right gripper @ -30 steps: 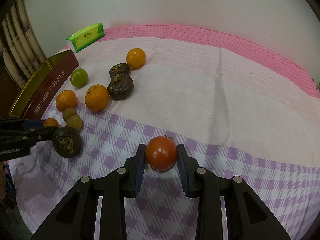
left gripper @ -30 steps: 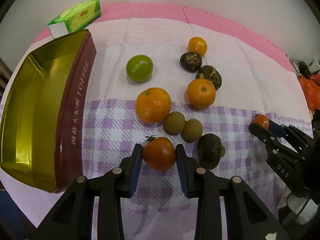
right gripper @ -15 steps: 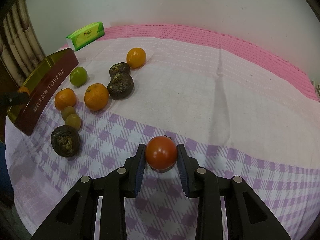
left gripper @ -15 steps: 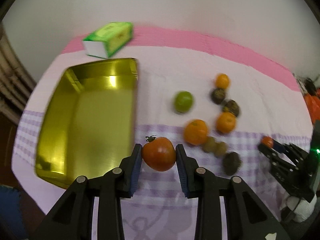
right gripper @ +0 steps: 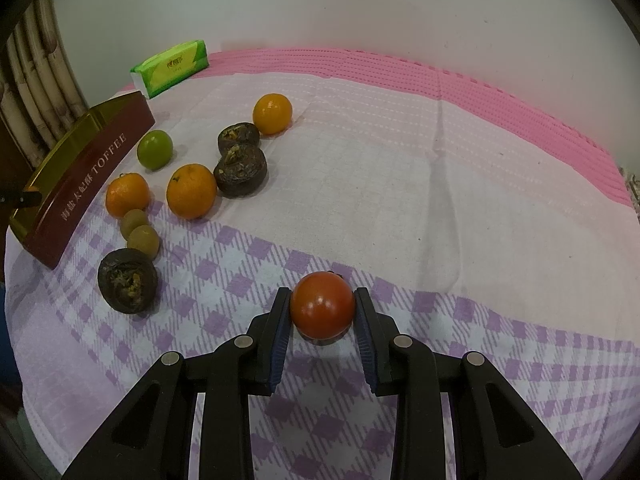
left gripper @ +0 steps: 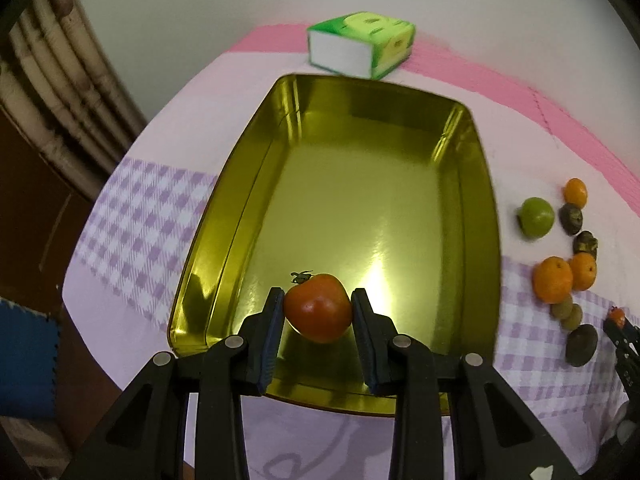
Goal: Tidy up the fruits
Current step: 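Carry the left tool's tomato over the gold tin and lower it inside, then open the left tool to release the tomato in the tin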
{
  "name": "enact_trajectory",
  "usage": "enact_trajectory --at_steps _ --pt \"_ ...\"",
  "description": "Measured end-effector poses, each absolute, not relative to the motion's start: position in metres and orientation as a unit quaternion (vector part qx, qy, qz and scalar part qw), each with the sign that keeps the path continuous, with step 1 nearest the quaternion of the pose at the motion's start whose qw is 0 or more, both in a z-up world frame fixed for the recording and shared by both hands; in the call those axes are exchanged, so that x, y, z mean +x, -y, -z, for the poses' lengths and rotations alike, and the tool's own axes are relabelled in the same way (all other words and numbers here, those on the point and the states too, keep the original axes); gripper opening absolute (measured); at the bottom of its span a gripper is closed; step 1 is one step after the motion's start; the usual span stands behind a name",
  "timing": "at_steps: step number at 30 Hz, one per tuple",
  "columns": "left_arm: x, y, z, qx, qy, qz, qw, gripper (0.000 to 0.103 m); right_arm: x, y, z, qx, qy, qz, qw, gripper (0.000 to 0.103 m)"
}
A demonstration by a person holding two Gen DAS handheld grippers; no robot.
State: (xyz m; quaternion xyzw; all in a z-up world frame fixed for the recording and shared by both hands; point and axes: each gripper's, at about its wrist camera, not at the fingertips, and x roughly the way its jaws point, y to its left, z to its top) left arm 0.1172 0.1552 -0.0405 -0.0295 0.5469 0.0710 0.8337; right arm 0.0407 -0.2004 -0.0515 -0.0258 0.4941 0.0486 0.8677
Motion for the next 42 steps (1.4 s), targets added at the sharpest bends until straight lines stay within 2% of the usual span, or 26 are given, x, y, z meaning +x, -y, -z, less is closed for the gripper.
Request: enact_trajectory --at_steps 30,35,42 --pt "0.113 -0.154 0.048 -0.024 -0.549 -0.068 0.833 0.031 0.042 0.198 0.051 -0.032 -0.497 -0.044 0.866 0.032" --pt "0.107 -0.161 0.032 -0.042 -0.521 -0.074 0.849 0.057 0.043 0.197 0.051 -0.033 -0.499 -0.042 0.865 0.032" --pt "0.096 -0.170 0.009 -0.046 -0.480 -0.087 0.872 0.060 0.044 0.196 0.052 -0.034 -0.502 -0.040 0.863 0.032"
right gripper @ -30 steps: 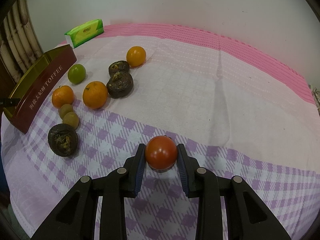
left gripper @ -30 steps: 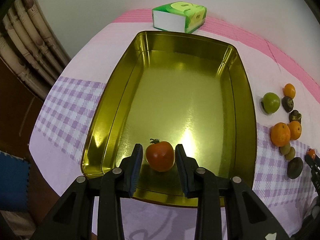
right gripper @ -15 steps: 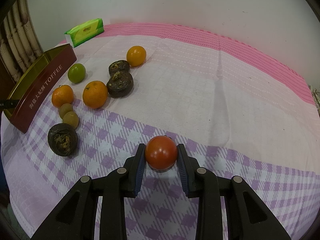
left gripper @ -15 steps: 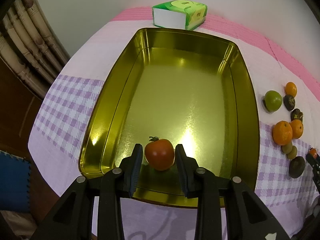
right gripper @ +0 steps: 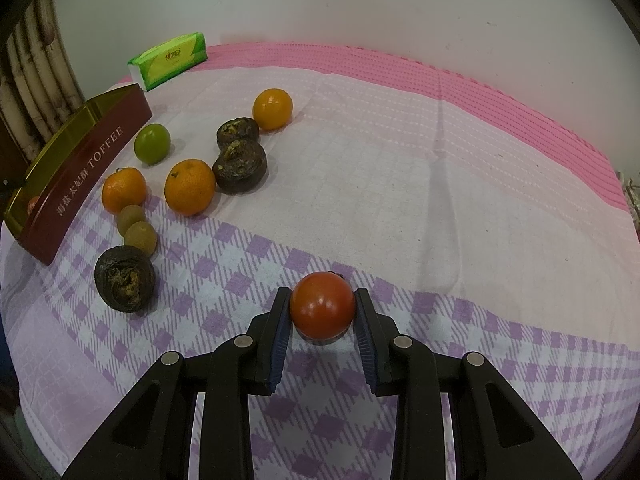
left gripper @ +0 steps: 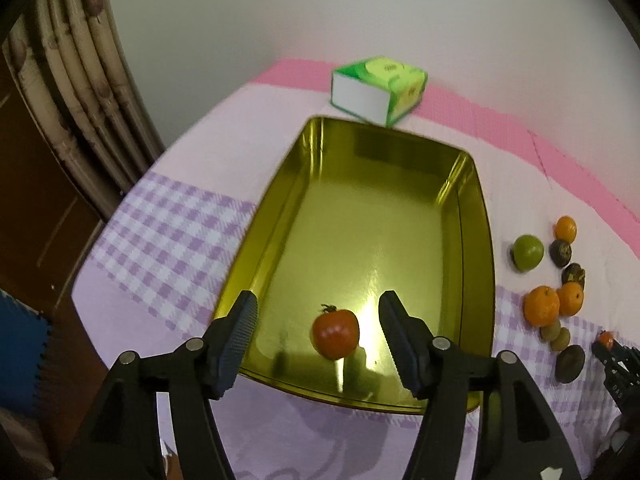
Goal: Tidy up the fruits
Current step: 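Open the left tool to release the tomato in the tin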
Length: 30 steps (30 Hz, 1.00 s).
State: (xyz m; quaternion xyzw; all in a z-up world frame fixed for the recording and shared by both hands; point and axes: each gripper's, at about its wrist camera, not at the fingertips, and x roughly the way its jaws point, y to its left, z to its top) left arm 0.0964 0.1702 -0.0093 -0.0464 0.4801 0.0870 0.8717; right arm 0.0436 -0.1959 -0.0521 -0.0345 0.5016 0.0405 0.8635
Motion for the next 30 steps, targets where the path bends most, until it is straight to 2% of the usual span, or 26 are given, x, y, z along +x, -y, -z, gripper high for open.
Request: enact_trajectory --at_steps 3,5,20,30 --pt "0.089 -0.170 -0.001 -0.030 -0.455 -0.102 0.884 0.068 0.044 0.195 0.052 -0.035 -0.503 -0.041 0.863 0.032" --pt "0.085 -0.169 -0.005 -0.019 -0.443 -0.110 0.889 0.078 0.044 0.195 0.052 -0.036 -0.504 -0.040 0.862 0.032" --pt "0.063 -0.161 -0.010 -0.010 -0.433 -0.093 0.896 0.079 0.045 0.194 0.050 -0.036 -0.503 -0.037 0.863 0.032" --pt "0.063 -0.164 -0.016 -0.021 -0.432 -0.106 0.895 0.079 0.048 0.175 0.025 -0.049 -0.483 -0.056 0.873 0.032"
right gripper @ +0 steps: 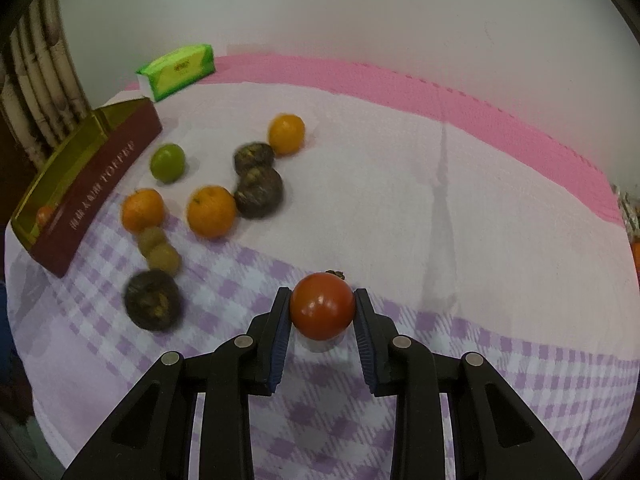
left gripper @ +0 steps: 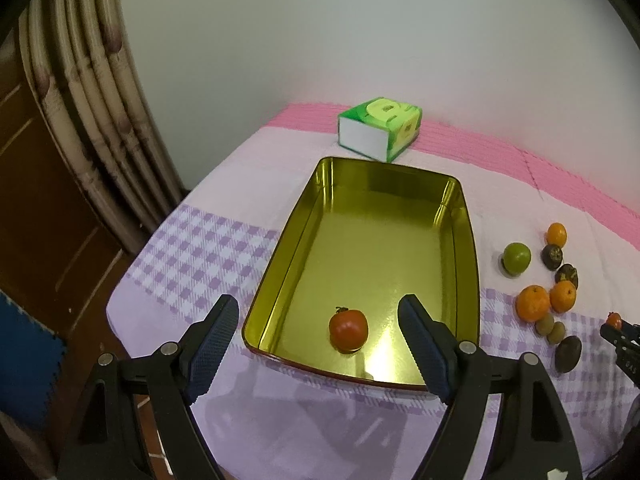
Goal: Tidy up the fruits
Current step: 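Open the left tool to release the tomato in the tin, then carry the right tool's tomato into the tin and open the right tool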
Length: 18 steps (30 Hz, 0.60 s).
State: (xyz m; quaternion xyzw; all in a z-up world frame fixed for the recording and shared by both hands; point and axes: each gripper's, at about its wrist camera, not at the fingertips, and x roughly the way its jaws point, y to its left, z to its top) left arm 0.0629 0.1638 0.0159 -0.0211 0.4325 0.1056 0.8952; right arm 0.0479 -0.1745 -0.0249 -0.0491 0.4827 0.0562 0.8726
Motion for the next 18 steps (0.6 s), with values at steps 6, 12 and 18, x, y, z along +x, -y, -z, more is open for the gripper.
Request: enact_trajectory --at_steps 6,12,18 --pt "0.065 -0.167 -0.015 -0.022 -0.440 -0.130 0.888 0.079 0.065 0.123 -0.002 -0.063 -0.461 -0.117 0.878 0.032" --pt "0.066 -0.180 -0.014 -0.046 -0.451 -0.149 0.879 0.081 0.083 0.051 -0.018 -0.072 -0.449 -0.193 0.870 0.032" --pt "0.063 -0.204 -0.017 -0.079 -0.438 -0.189 0.875 0.083 0.093 -0.025 -0.018 -0.101 -0.445 -0.257 0.852 0.032"
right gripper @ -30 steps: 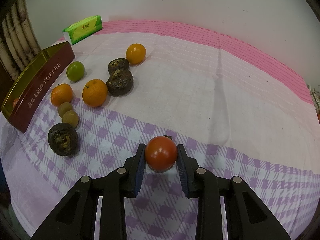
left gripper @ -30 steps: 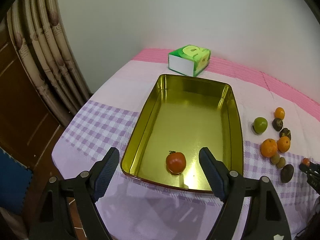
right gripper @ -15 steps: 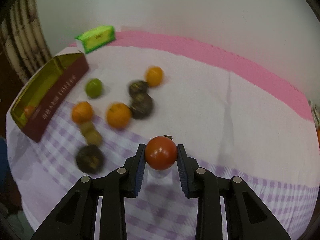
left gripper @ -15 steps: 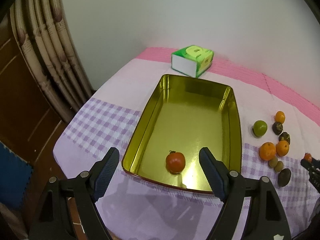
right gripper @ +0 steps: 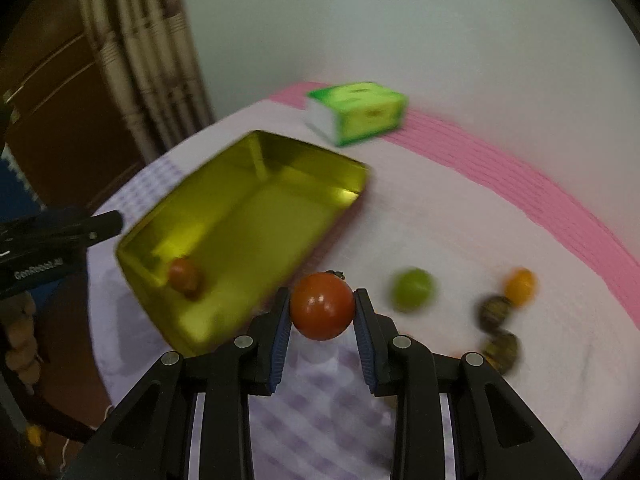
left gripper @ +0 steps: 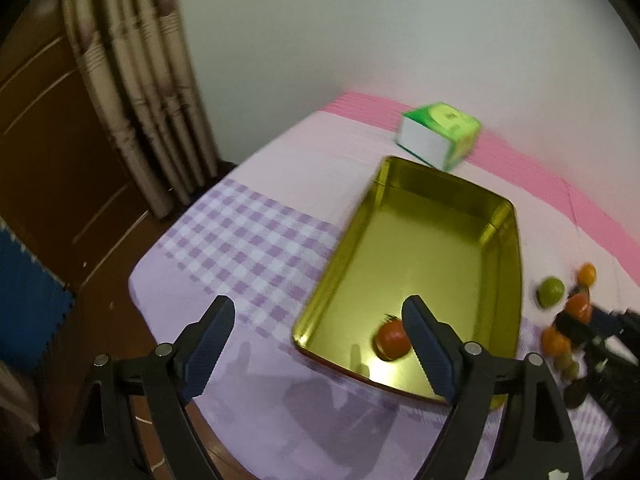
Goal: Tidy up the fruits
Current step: 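Carry the right tool's tomato into the tin and open the right tool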
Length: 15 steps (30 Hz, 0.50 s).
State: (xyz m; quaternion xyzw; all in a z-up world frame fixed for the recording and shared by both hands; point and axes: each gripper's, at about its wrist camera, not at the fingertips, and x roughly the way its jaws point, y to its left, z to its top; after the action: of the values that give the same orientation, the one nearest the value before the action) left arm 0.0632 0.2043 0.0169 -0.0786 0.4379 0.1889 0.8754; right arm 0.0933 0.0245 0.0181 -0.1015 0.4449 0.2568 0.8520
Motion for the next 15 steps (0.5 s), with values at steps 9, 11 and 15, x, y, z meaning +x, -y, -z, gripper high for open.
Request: enact_trajectory --at_steps 9,11,15 --pt "0.061 -0.235 -0.014 -0.112 -0.432 -0.236 0.863 0.085 0.101 -0.092 0.009 -0.142 -0.468 -0.296 0.820 0.032" --pt "0.062 -0.234 -0.014 -0.108 -0.429 -0.234 0.866 0.086 0.102 -0.096 0.015 -0.150 -0.473 -0.295 0.816 0.032" --pt "0.064 -0.231 -0.011 -0.099 -0.430 -0.223 0.869 0.086 0.107 -0.101 0.025 -0.162 -0.482 -0.289 0.811 0.032"
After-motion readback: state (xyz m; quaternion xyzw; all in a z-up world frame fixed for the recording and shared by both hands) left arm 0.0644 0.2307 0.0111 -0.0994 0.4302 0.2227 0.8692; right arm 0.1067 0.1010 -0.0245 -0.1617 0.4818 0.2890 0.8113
